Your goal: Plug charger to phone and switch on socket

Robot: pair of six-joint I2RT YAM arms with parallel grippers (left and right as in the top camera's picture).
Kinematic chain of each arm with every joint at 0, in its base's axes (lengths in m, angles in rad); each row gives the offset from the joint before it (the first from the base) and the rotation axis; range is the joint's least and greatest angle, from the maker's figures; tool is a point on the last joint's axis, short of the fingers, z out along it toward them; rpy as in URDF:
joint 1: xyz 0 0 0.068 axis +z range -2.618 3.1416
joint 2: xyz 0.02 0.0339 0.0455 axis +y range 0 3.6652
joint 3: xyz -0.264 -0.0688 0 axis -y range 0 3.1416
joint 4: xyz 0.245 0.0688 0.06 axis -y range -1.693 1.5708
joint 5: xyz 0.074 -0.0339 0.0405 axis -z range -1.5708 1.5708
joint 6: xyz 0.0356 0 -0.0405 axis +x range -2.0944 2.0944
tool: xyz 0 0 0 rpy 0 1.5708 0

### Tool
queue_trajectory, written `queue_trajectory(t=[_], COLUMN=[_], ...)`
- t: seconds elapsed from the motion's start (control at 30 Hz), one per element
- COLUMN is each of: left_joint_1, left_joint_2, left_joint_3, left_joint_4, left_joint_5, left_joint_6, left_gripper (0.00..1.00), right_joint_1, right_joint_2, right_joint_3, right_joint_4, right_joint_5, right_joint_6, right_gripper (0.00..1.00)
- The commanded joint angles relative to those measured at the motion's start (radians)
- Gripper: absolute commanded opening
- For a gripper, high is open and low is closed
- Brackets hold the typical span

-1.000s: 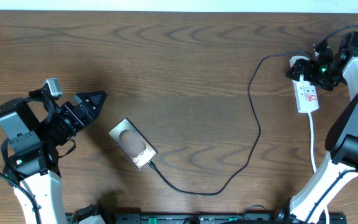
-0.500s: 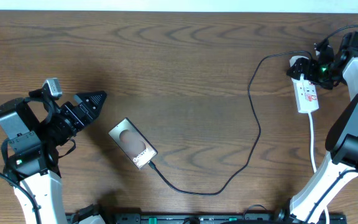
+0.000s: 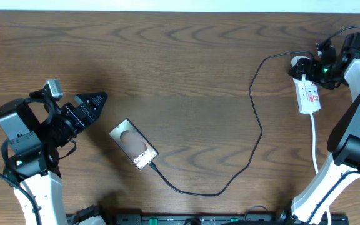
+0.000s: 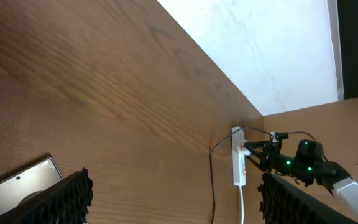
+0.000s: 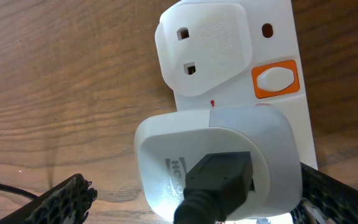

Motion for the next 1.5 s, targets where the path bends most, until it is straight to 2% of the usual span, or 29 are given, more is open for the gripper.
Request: queue_trajectory(t=[0.0,0.53,1.0,1.13,1.17,1.2,1.47], left_joint_1=[0.003,0.003,0.003,0.003,0.003,0.003,0.003], left_joint_2=[0.0,0.0,0.0,0.0,0.0,0.0,0.0], left_joint_3=[0.0,0.0,0.0,0.0,0.0,0.0,0.0], left_joint_4=[-0.002,-0.002,-0.006,-0.005,-0.005,-0.005,-0.005], left_joint_5=[0.011,0.01,-0.012,-0.015,-0.015,-0.015,-0.015], left_joint_6=[0.006,0.013,0.013,0.013,0.013,0.013,0.013], left_gripper=[0.85,0.85,0.85,0.85,0.85,0.85,0.85], right_joint_1=[0.031,0.029,0.025,0.009,0.007,0.005,0.01], right_joint_2=[0.027,0.027,0.025,-0.014,-0.033,-0.056,-0.328], right_joint_3=[-0.046,-0.045,-0.034,0.013,0.026,0.04,0.079], right_joint_4=[-0.03,-0.069,-0.08,-0.138,-0.154,-0.17,-0.276], right_joint_5=[-0.172,-0.039,-0.046,0.034,0.064,0.098,0.361], right_joint_6=[0.019,0.019,0.029,0.091,0.11,0.132,0.378], right_gripper=[0.95,0.95,0.93,0.91,0.99,0.99,0.99])
